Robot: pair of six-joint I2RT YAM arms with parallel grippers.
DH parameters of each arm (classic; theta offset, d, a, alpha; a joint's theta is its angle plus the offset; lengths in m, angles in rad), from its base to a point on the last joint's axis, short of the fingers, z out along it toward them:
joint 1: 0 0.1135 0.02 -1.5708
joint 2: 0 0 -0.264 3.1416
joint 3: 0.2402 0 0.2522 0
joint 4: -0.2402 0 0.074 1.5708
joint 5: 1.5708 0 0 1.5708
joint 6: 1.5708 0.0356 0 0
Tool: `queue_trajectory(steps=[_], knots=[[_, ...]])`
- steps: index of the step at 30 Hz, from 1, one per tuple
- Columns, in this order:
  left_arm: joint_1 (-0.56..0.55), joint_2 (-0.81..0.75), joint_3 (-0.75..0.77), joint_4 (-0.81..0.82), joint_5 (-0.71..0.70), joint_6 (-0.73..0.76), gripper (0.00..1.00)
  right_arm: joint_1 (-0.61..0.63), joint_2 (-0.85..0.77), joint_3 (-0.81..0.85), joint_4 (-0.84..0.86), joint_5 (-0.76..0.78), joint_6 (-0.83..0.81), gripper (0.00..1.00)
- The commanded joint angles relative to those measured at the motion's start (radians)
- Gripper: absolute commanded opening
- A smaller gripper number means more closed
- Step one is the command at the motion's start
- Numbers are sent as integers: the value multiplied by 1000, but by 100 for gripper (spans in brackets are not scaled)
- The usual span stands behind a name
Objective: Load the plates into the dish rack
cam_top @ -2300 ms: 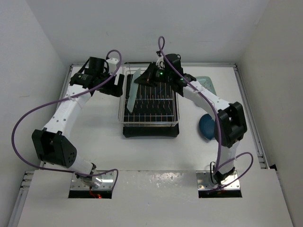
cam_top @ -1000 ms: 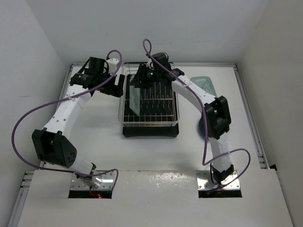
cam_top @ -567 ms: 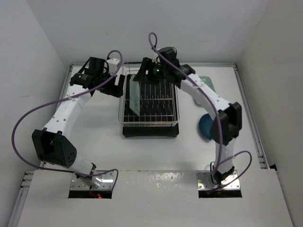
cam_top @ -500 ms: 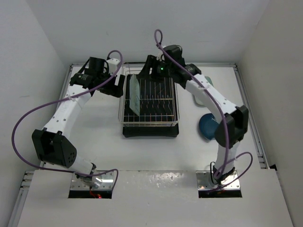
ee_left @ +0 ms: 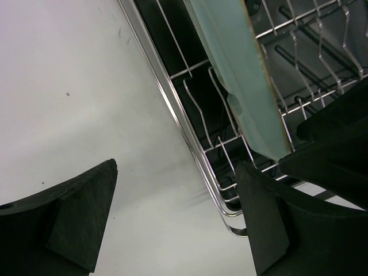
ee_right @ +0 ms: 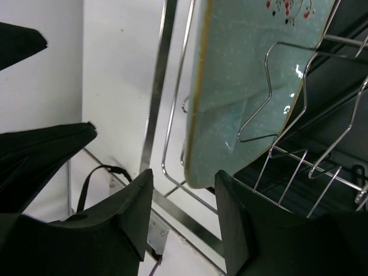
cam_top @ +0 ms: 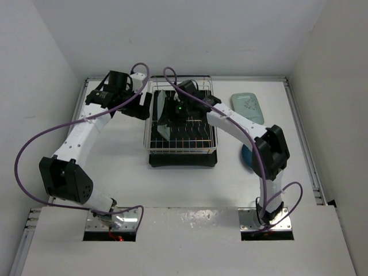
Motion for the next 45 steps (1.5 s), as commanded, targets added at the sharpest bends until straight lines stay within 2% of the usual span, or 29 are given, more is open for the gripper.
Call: queue_trajectory(steps=[1,5,7,10,14,21,26,35,45], knots=[[-5,-14,-46,17,-11,9,88,5,-3,0,62,-3,37,45],[-15,9,-104,26,-2,9,88,5,15,-14,109,-19,57,40],[-27,20,-116,35,-16,9,87,7,27,-20,122,-17,62,32],[-39,29,-127,46,-16,9,80,5,36,-26,141,-22,83,25],[-39,38,-137,46,-16,9,72,7,55,-29,145,-22,101,25],[-39,48,-179,46,-4,9,64,5,67,-18,119,-5,104,21],[-39,58,-189,55,29,9,59,-7,83,-15,128,-25,141,0],[-39,68,-189,55,38,0,59,-32,27,-37,218,-68,224,0],[-39,68,-189,55,38,0,59,-65,-3,-24,218,-161,220,0]])
